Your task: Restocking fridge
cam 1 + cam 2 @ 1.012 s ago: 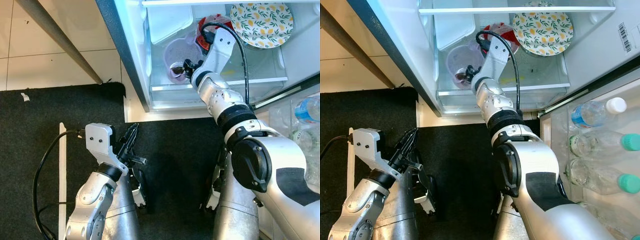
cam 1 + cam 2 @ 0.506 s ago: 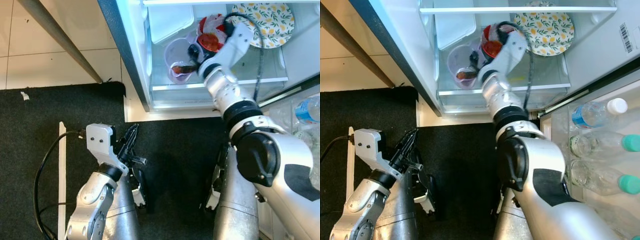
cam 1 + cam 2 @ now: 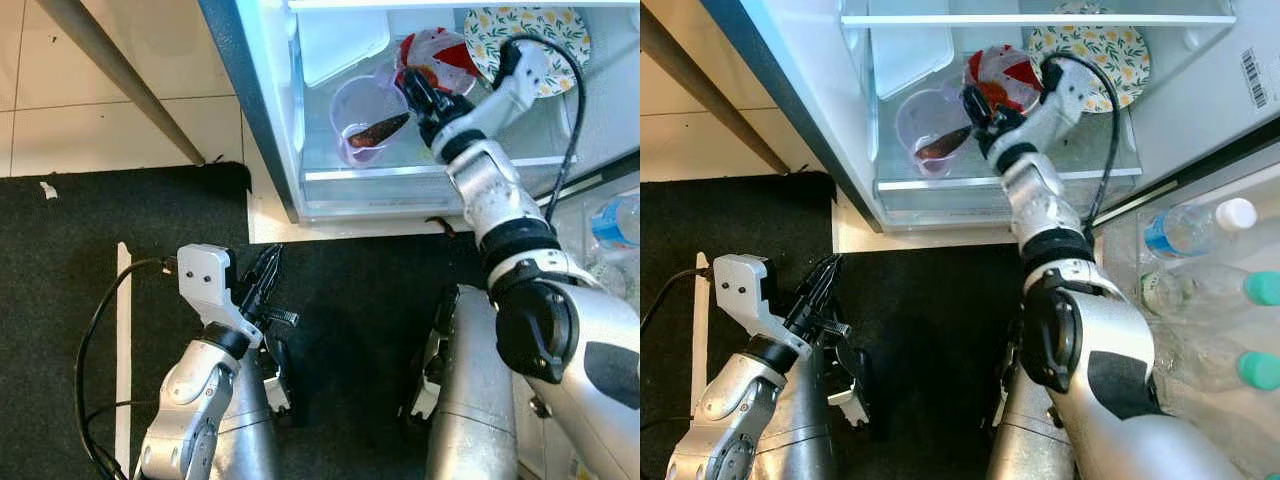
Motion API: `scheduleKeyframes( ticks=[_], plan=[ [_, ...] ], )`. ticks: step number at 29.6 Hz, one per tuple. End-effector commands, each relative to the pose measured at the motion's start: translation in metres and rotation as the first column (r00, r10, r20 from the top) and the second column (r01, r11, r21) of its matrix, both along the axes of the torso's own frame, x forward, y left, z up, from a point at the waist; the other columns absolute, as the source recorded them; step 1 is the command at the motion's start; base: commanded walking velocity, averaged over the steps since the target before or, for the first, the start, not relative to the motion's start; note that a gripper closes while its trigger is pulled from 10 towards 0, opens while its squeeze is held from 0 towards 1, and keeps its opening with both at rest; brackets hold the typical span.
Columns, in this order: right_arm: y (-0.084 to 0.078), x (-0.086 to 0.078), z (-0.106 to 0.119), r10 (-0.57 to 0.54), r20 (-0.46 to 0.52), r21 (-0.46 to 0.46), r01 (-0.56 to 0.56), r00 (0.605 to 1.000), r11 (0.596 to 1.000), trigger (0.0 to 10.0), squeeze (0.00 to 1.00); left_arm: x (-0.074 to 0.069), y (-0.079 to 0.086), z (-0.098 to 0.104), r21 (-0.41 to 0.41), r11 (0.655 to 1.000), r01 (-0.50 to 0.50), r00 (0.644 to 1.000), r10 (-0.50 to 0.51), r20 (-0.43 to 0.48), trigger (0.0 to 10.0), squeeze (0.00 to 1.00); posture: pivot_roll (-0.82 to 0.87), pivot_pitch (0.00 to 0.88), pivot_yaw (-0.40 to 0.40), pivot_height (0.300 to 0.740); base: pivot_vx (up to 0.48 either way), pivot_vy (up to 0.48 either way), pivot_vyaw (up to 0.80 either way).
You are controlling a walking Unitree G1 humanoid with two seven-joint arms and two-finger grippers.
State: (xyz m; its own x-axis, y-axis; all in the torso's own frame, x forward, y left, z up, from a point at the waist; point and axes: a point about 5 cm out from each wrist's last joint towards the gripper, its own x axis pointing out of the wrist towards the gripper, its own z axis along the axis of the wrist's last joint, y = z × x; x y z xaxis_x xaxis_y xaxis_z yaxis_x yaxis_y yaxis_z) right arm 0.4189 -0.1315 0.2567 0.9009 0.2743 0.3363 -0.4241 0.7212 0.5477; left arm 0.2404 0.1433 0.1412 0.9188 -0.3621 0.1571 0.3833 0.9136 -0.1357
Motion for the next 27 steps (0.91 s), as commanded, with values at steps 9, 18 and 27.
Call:
scheduleKeyframes(
  ticks=[9,18,27],
  plan=[
    [0.005,-0.025,-0.021,0.305,0.175,-0.043,-0.302,0.936,0.952,0.0,0.0,-0.004,-0.002,-0.012,-0.015,1.0,-0.004,0.999,0.003,-0.047,10.0,0.0,0.14,0.599,-0.059,0.365,0.0,0.0,0.0],
    [0.059,-0.06,-0.081,0.633,-0.028,-0.378,-0.595,0.773,0.709,0.0,0.0,-0.004,0.0,-0.012,-0.015,1.0,-0.007,0.999,0.006,-0.044,10.0,0.0,0.15,0.601,-0.057,0.365,0.0,0.0,0.0],
    [0.065,-0.051,-0.099,0.482,-0.187,-0.557,-0.497,0.856,0.666,10.0,0.0,-0.005,0.005,-0.011,-0.001,1.0,-0.018,0.999,0.018,-0.04,10.0,0.0,0.16,0.6,-0.054,0.365,0.0,0.0,0.0]
  ],
)
